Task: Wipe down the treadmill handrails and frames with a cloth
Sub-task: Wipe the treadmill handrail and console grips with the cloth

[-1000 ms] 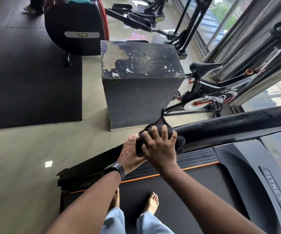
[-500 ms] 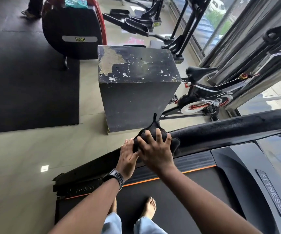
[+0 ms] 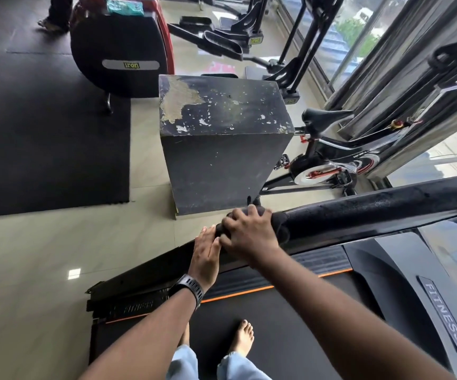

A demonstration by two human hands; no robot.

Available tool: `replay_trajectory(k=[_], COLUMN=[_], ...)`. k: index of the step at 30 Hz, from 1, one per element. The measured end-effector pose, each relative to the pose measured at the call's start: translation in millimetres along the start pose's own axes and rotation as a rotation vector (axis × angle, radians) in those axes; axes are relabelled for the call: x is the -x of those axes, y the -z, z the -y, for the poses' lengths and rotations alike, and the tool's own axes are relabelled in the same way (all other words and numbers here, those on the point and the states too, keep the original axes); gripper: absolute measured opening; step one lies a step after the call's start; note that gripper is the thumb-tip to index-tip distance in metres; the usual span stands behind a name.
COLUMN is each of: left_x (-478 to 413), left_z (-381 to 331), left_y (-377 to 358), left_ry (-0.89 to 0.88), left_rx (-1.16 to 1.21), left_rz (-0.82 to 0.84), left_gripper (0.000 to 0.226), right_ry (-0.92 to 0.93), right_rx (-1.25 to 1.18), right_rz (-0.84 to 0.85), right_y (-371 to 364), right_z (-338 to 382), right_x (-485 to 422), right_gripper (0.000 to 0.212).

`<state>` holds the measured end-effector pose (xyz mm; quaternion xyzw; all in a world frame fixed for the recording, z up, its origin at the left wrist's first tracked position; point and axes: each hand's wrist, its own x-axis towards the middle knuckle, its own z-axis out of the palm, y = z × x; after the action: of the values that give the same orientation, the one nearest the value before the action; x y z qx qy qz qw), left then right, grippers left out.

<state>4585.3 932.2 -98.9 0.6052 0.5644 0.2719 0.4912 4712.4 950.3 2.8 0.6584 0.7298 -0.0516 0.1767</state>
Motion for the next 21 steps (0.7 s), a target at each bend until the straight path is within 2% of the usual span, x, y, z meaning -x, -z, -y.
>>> replay_trajectory(k=[2, 5, 7, 8, 12, 13, 15, 18, 20, 21], left_x=[1, 2, 2, 2, 2, 1, 1, -1, -3, -4], left_z=[-2, -3, -2, -2, -6, -6, -8, -7, -5, -3], left_y=[1, 1, 0, -1, -2, -2, -3, -4, -5, -7], left_ry=[0.007, 0.004, -0.009, -0.010, -0.001, -0.006, -0.002, 0.006, -0.017, -0.024], left_rx=[-0.009, -0.018, -0.035, -0.038, -0.006, -0.007, -0.023, -0.036, -0.069, -0.083], left_rz=[0.007, 0.016, 0.009, 0.003, 0.000, 0.008, 0.024, 0.034, 0.032, 0.029], left_gripper=[0.064, 0.064, 0.062, 0.062, 0.062, 0.062, 0.063, 0.064, 0.065, 0.066], right_ry=[-0.090, -0.267, -0.232, -0.186, -0.056, -0.058, -0.150, -0.318, -0.273, -0.197], right_rx=[-0.036, -0.051, -0.025, -0.014, 0.005, 0.006, -0.035, -0.052, -0.027, -0.021], right_rz=[0.051, -0.093, -0.260, -0.275, -0.138, -0.049, 0.023, -0.058, -0.212, -0.224], right_y=[12, -1, -26, -37, -16, -3, 11, 2, -21, -31], right_z=[-15, -18, -7, -2, -2, -6, -21, -21, -5, 2], right_x=[-19, 6, 35, 45, 13, 2, -15, 3, 26, 35], right_gripper=[0.049, 0.046, 0.044, 0.043, 0.039, 0.042, 0.048, 0.047, 0.043, 0.041])
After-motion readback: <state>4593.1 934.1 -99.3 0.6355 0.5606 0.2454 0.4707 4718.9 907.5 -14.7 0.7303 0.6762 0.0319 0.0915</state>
